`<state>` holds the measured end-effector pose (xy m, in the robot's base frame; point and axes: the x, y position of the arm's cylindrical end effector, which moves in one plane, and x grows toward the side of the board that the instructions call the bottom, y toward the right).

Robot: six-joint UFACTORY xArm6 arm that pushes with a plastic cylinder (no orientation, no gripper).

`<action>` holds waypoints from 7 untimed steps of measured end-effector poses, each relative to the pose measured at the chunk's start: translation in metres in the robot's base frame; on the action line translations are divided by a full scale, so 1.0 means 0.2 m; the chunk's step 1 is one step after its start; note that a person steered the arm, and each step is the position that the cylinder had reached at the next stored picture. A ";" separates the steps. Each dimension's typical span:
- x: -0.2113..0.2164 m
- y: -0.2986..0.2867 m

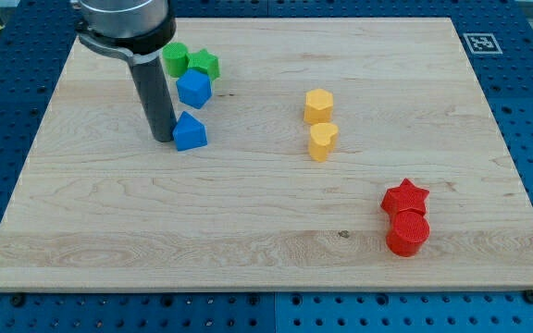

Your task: Slide the red circle towards the blue triangle

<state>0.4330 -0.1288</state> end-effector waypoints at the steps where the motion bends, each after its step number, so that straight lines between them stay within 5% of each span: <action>1: 0.00 0.09; 2: 0.08 0.08; 4: 0.80 0.37; 7: 0.93 1.30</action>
<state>0.6182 0.1315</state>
